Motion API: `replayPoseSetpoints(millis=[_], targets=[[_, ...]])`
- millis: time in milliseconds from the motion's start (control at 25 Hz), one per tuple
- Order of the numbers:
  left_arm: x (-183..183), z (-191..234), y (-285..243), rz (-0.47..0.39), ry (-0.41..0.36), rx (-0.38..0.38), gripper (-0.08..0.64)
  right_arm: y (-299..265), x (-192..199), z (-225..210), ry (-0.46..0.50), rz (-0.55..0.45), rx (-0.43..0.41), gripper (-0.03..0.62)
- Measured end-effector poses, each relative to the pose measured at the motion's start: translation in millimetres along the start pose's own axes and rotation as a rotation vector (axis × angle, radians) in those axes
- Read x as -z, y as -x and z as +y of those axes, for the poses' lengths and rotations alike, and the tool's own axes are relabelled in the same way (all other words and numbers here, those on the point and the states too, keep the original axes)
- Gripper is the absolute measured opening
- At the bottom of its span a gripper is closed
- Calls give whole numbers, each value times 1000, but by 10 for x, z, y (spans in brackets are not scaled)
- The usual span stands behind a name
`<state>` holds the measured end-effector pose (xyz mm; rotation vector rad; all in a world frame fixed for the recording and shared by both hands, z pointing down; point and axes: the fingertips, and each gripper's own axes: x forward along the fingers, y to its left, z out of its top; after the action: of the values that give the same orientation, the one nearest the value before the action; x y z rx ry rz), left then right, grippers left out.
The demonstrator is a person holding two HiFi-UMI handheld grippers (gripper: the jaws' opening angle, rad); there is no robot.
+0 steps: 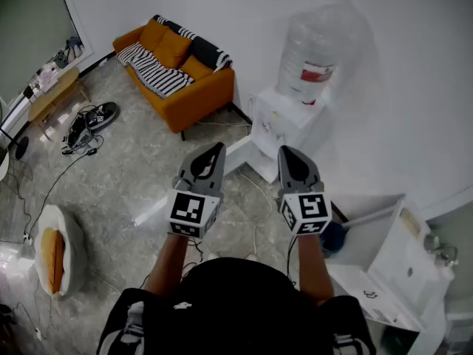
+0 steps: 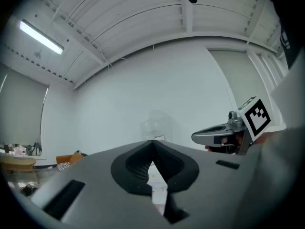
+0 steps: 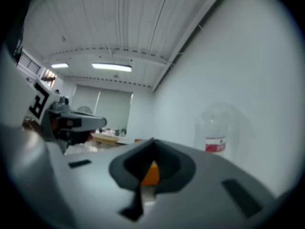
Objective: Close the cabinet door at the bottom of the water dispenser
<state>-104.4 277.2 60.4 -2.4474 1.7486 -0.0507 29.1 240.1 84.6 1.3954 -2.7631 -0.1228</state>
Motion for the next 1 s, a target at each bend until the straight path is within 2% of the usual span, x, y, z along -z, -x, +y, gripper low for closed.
replayPoseSetpoints(millis=[360, 880, 1000], targets=[[5, -50, -62, 2, 6, 1, 11, 2, 29, -100, -38, -22, -5, 34], [190, -373, -212, 43, 10, -26, 11, 145, 224, -384, -3, -10, -28, 35], [221, -477, -225, 50, 35, -43, 11, 200, 339, -425, 7, 9, -50, 35]])
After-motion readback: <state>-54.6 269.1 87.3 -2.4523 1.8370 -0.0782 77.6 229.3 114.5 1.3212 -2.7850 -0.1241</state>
